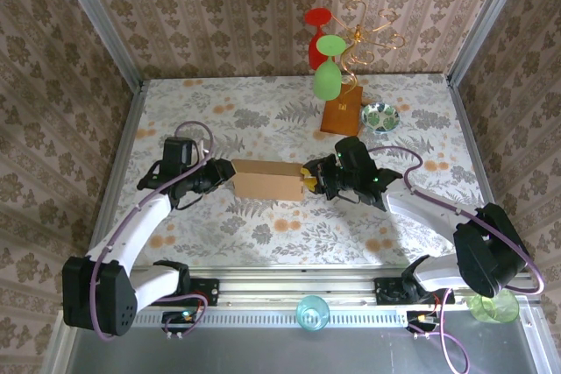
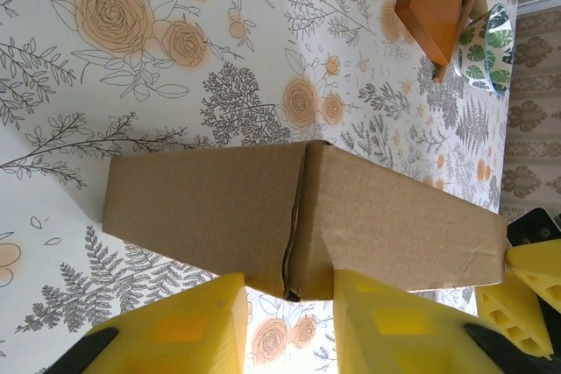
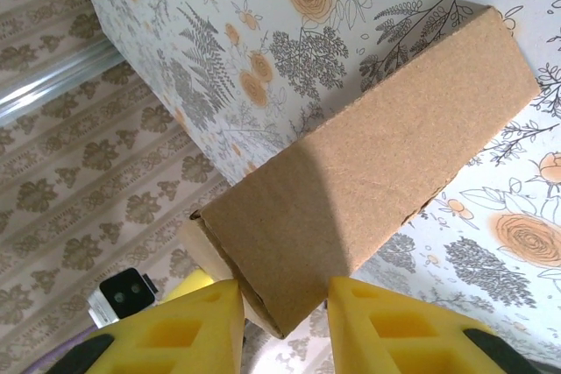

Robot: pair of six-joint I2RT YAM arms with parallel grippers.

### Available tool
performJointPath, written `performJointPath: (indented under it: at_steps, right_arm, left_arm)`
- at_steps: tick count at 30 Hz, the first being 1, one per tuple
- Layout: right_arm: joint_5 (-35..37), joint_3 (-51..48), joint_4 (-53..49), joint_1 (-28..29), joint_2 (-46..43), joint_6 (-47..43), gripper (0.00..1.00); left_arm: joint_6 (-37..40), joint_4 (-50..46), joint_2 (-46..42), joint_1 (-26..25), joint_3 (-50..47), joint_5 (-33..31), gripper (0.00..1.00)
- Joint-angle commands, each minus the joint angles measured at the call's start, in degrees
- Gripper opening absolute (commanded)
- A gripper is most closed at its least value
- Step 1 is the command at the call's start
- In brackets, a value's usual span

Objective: Fold the paper box

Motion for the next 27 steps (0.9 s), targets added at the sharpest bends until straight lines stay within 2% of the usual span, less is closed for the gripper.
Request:
performJointPath:
  at_steps: [1,6,11,17,22,27]
  right_arm:
    - [-0.06,-2.24,-9.59,-0.1,1.46,-2.82,0.28]
    - [-0.33,-0.21,-13.66,-0.19,1.54,-9.16,0.28]
    - [-0.56,6.22,-24.96,0.4,3.45,-25.25,0.26]
    - [3.91,5.71,-35.25,2.92,2.77,-43.48,0.25]
    - [6.15,-0.53,-33.87,3.44,-1.62,-44.6,0.24]
    - [8.59,-1.09,-34.19,3.42,-3.11,-44.48,0.24]
  left_arm:
    - [-0.78,-2.56,0.42,0.2,-2.44,-1.37,0.28]
    - [-0.75,-2.91,-1.23,0.09,-3.53,-1.19,0.26]
    - [-0.87,-3.63,-4.92,0.09,-6.97,-0.75,0.27]
    - [-2.69,-1.89,-10.33,-1.59,-14.41,0.96,0.26]
    - [-8.87,-0.94,-14.72,-7.14,-20.01,-1.55,0.26]
    - [-11.89,-1.95,-16.07,-9.49,-21.22,-3.28,0.29]
